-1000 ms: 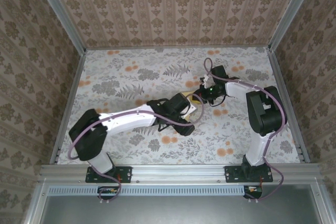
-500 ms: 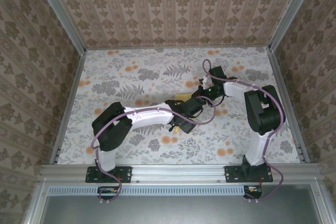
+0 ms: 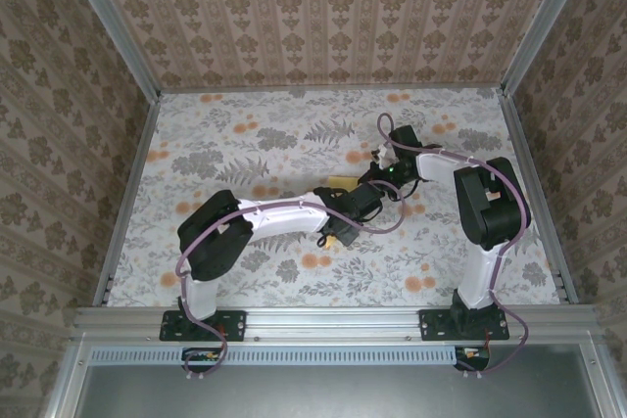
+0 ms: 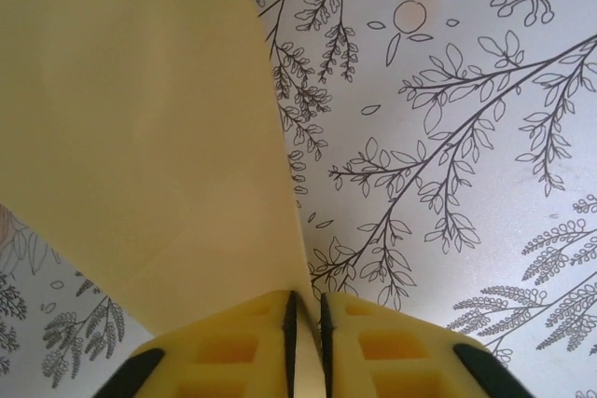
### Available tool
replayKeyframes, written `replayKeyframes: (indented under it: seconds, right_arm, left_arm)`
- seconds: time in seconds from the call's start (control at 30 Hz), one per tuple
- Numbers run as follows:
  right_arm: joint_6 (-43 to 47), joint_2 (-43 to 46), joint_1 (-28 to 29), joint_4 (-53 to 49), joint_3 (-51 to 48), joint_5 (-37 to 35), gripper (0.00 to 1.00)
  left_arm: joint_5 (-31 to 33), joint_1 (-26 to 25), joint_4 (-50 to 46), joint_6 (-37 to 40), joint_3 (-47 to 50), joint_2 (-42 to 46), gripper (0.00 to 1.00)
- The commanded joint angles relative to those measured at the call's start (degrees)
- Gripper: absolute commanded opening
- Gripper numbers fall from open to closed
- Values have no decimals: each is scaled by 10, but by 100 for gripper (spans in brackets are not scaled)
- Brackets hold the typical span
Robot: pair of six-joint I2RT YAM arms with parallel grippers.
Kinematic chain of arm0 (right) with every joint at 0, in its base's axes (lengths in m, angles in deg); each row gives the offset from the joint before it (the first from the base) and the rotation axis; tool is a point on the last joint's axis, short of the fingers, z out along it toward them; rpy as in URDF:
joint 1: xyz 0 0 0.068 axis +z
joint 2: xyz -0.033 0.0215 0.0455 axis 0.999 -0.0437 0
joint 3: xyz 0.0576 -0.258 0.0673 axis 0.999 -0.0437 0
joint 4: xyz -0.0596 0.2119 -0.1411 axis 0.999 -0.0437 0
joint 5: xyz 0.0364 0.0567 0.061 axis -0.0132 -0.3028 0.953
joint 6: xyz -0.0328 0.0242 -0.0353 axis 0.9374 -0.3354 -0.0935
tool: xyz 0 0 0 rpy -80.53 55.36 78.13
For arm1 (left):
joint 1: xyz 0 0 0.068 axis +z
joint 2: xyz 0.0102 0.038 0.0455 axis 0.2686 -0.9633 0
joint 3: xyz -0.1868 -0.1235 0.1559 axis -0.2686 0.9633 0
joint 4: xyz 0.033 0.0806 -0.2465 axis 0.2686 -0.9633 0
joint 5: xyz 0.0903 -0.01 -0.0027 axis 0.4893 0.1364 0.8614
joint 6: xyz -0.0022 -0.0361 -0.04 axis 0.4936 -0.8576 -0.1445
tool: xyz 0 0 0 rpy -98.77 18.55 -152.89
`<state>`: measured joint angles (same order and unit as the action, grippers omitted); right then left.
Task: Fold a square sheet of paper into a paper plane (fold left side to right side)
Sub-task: Fold the wing for the fifth time at the center of the table.
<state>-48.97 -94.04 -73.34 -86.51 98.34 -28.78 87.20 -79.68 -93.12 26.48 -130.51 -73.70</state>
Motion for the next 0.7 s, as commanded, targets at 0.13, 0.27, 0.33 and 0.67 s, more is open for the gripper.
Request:
replayKeyframes:
  seconds: [0.13,0.27,0.33,0.67]
  right_arm:
    - [14,11,1,-18,17,-19,11]
    - [23,62,-9,-12,15,-72,41]
    - [23,99,-21,-3,3,-104,53]
    - [20,237,-57,53,-119,-193,84]
  left_arm:
    - [-16,1,-3,-2,-4,3,4]
    - [-61,17,16,-12,9,20,0]
    - [-98,32,37,-23,25,34,0]
    - [-338,133,225,-134,128,80,0]
